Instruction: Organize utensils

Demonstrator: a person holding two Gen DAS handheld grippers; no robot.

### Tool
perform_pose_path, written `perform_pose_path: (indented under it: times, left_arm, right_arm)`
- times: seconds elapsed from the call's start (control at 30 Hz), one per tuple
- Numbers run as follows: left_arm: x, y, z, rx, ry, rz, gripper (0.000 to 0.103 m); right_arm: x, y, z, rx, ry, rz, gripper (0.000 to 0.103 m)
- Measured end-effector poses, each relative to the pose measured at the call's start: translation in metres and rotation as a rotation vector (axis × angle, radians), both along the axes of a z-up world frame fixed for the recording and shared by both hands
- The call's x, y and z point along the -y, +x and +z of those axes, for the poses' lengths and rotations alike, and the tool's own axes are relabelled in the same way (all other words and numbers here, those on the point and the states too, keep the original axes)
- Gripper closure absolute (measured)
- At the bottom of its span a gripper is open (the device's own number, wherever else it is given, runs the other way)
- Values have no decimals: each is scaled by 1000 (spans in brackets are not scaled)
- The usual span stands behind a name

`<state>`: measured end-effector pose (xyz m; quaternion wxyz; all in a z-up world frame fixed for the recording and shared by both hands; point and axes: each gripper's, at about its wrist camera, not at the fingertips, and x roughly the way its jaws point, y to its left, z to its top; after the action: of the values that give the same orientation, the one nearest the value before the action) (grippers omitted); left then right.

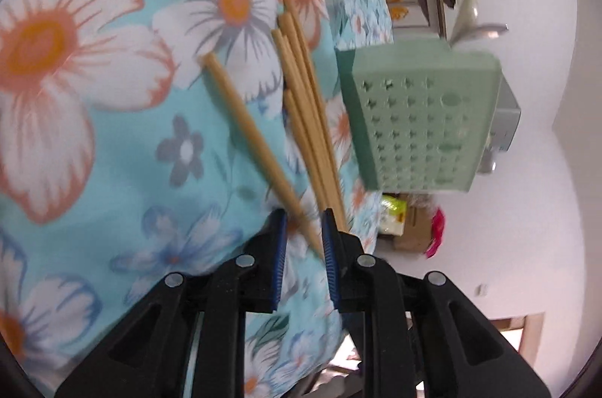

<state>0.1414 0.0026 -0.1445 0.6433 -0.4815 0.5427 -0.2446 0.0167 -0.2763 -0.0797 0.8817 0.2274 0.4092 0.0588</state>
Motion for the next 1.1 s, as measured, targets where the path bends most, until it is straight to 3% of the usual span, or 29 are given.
perform_pose_path:
  times: [0.13,0.37,0.5,0.73,0.9,1.1]
  left_arm:
    - [1,7,-6,-60,-50,71,85]
    - [11,16,-6,-146,-13,145,87]
    - [10,14,-5,-155,6,165,88]
    - [-1,2,-6,-126,-22,164,93]
    - [-11,-3,2,-85,38,134,94]
    - [-20,-8,11,-5,134,89,93]
  right_arm:
    - [0,1,-1,3,3,-1,35]
    - [0,0,0,9,6,-3,33]
    - [1,0,-1,12,18,-4,33]
    - [-1,0,0,6,21,-1,26]
    - [-4,3,0,17,29,17,14]
    - [-10,5,0,27,12,32,8]
